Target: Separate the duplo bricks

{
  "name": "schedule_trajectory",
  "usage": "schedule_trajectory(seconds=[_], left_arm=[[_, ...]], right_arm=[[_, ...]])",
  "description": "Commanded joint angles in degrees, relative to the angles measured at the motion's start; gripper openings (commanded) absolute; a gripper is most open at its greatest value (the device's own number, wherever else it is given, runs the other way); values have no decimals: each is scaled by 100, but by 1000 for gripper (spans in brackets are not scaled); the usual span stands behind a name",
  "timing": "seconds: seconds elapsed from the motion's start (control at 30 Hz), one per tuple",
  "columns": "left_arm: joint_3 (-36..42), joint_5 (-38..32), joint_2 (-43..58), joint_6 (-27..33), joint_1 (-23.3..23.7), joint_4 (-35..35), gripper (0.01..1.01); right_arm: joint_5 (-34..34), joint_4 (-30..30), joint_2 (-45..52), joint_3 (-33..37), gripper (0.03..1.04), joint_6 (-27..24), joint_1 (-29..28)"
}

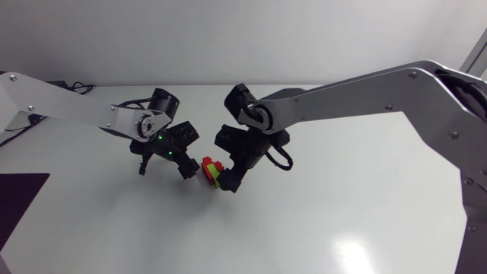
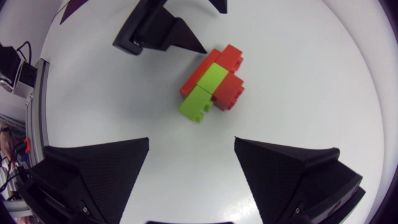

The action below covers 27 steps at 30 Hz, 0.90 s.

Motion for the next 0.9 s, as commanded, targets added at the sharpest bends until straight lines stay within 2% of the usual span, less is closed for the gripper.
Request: schedule_trajectory(seconds=[0.0, 0.13, 0.3, 0.57, 0.7, 0.83, 0.87], left_arm=[[157, -12, 65, -186, -54, 35, 913], [95, -3, 30, -186, 25, 35, 913], [34, 146, -129, -159, 377, 53, 915], [-133, 313, -621, -151, 720, 61, 915], [-265, 436, -823, -168, 684, 61, 915], [-335, 471, -814, -159, 614, 105, 915], [-344, 480, -805, -159, 614, 114, 915]], right_arm=[[130, -149, 267, 330, 961, 413, 111], [367, -351, 575, 752, 961, 844, 234], [692, -685, 1085, 1244, 961, 1424, 305], [824, -711, 1261, 1402, 916, 1810, 454], [868, -711, 1217, 1376, 866, 1881, 489], [974, -667, 1199, 1367, 700, 1889, 489], [991, -658, 1190, 1358, 695, 1898, 489]])
